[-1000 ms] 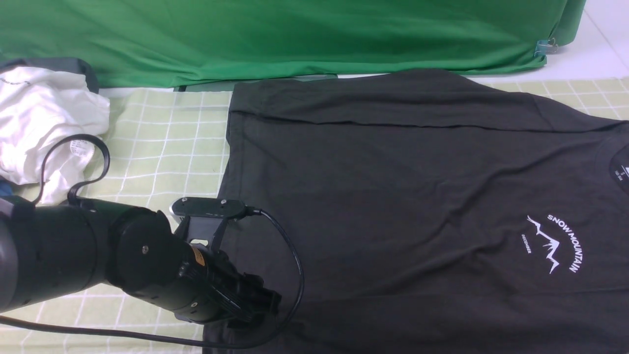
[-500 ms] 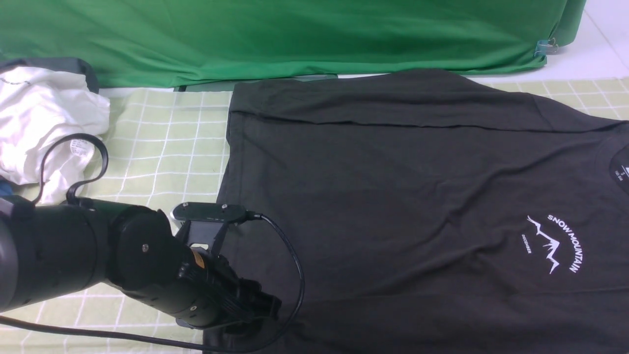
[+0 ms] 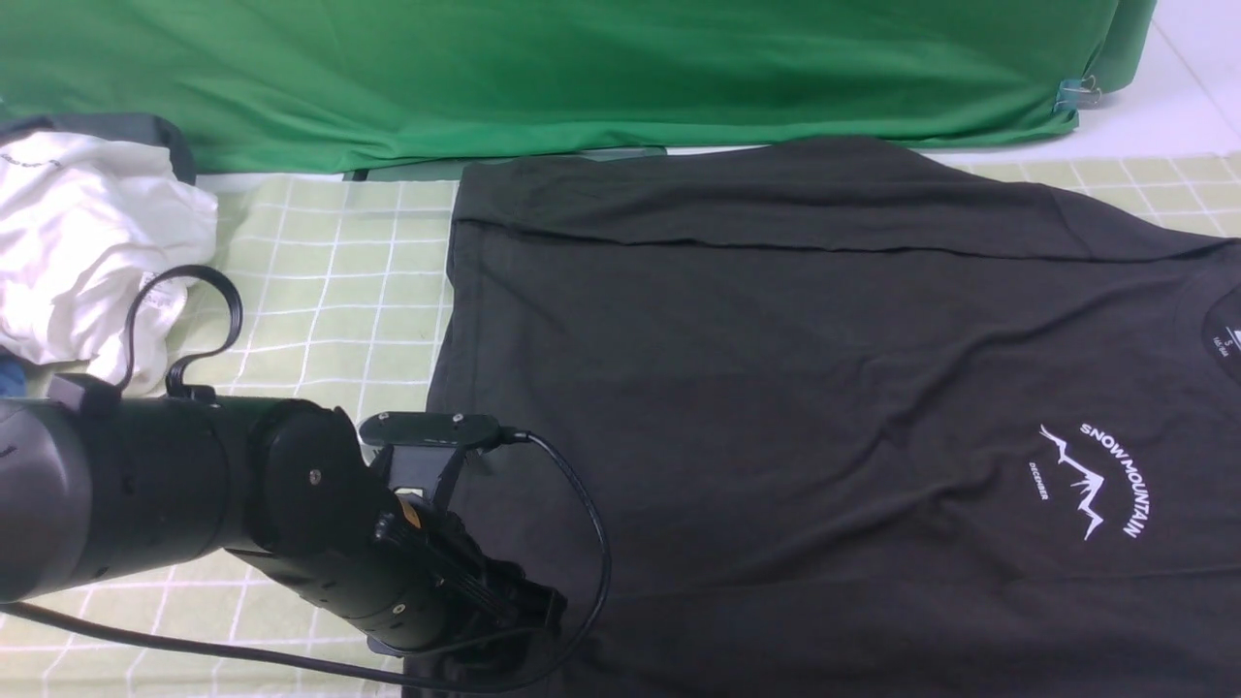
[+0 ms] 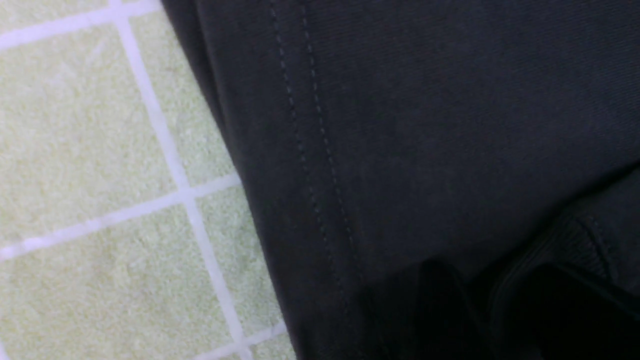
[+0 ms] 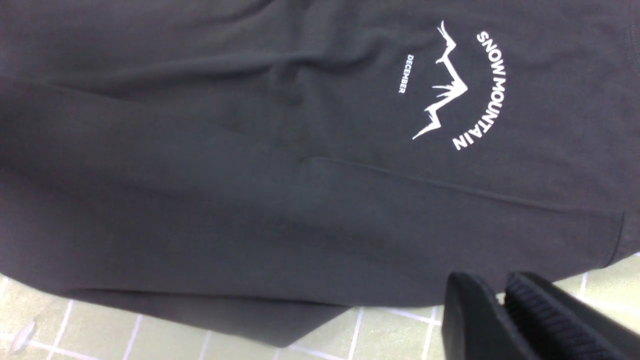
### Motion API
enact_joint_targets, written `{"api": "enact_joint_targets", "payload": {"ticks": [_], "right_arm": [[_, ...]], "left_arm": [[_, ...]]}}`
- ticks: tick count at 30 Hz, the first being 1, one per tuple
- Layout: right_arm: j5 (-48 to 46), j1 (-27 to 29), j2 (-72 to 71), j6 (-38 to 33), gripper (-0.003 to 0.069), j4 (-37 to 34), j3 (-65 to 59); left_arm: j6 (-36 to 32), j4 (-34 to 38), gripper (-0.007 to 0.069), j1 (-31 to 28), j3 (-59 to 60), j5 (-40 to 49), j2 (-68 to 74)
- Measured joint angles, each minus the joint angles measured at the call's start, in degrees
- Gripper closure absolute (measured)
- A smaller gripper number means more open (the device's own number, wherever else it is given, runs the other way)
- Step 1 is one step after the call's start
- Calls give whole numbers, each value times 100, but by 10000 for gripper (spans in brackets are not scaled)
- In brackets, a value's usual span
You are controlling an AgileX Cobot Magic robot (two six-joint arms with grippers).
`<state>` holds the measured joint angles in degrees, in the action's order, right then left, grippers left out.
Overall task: Fold a long-sleeved shirt over a green coffee tablecloth.
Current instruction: 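Grasp the left edge of the dark T-shirt lying flat on the table, then fold the left side of the black T-shirt inward over its body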
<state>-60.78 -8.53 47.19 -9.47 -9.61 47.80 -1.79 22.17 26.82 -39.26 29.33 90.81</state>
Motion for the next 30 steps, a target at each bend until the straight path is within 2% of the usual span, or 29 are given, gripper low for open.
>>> {"api": "enact_joint_targets", "payload": {"ticks": [2, 4, 6, 9, 15, 20, 23, 27, 30], "right_arm": [[0, 0, 0, 0, 548, 0, 0], [0, 0, 0, 0, 546, 0, 0], [0, 0, 0, 0, 540, 0, 0], [-5, 0, 0, 0, 536, 0, 0], [-5, 0, 0, 0, 536, 0, 0], [-5, 0, 0, 0, 536, 0, 0], [-5, 0, 0, 0, 535, 0, 0], [-5, 0, 0, 0, 533, 0, 0], [-5, 0, 0, 0, 528, 0, 0]], "left_arm": [[-4, 18, 446, 0, 0, 32, 12], [-4, 26, 480, 0, 0, 52, 11], [-4, 69, 561, 0, 0, 95, -19], [117, 95, 603, 0, 12, 192, -236], [386, 109, 607, 0, -307, 668, -910], [595, 102, 607, 0, -1006, 1068, -1043], [821, -141, 606, -38, -1724, 1164, -1020], [949, -277, 606, -301, -2252, 1272, -897], [982, -311, 606, -735, -2662, 1285, -522]]}}
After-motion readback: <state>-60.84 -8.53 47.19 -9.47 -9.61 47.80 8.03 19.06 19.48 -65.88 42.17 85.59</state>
